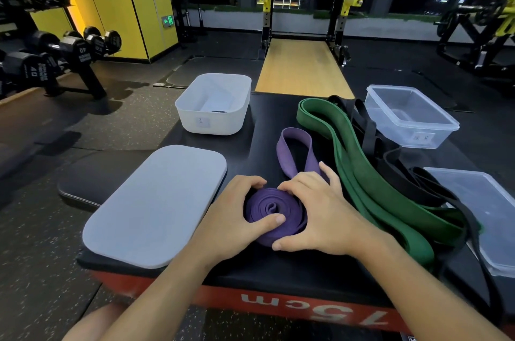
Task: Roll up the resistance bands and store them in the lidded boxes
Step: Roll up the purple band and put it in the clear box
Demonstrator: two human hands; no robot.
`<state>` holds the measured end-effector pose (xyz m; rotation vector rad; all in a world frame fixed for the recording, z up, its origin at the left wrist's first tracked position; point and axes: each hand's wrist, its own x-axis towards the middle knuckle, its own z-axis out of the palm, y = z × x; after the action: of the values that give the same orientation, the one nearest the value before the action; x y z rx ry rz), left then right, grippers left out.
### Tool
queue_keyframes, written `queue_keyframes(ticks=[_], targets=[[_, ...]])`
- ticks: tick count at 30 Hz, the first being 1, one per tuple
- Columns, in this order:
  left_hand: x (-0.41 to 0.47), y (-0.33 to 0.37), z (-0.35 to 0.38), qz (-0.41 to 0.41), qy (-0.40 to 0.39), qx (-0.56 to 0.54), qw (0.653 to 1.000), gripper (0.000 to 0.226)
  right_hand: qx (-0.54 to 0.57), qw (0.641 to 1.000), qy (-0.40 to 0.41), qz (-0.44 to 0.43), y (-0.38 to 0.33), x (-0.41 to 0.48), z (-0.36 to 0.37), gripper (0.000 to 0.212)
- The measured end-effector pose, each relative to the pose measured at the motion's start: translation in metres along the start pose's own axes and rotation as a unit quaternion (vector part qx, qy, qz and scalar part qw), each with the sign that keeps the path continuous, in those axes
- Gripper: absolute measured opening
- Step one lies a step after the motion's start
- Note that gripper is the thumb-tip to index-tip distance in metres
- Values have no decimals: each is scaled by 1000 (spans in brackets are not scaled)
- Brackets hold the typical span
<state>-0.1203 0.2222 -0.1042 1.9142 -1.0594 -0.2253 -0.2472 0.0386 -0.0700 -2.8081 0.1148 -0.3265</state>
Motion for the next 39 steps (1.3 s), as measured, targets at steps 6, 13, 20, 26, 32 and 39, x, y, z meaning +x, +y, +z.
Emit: queue_keyframes(ticks=[6,13,20,26,32,39], targets=[[1,2,-1,7,5,11,1000,61,-18,995,80,48,-14,1,17,89],[3,-2,-1,-13,4,-2,1000,62,-81,984,124,103,-28,-1,30,100],[4,-2,-3,-15,10,6,1000,61,77,995,-36,54,14,-6,6,92],[4,-3,-2,-10,8,8,1000,63,163,983,-80,33,20,-2,-1,119],[3,-7,-1,-28,9,-11,1000,76,117,983,-133,37,15,11,-10,119],[0,-6,1,-7,1,14,1000,70,51,995,-87,20,16,12,-9,110]])
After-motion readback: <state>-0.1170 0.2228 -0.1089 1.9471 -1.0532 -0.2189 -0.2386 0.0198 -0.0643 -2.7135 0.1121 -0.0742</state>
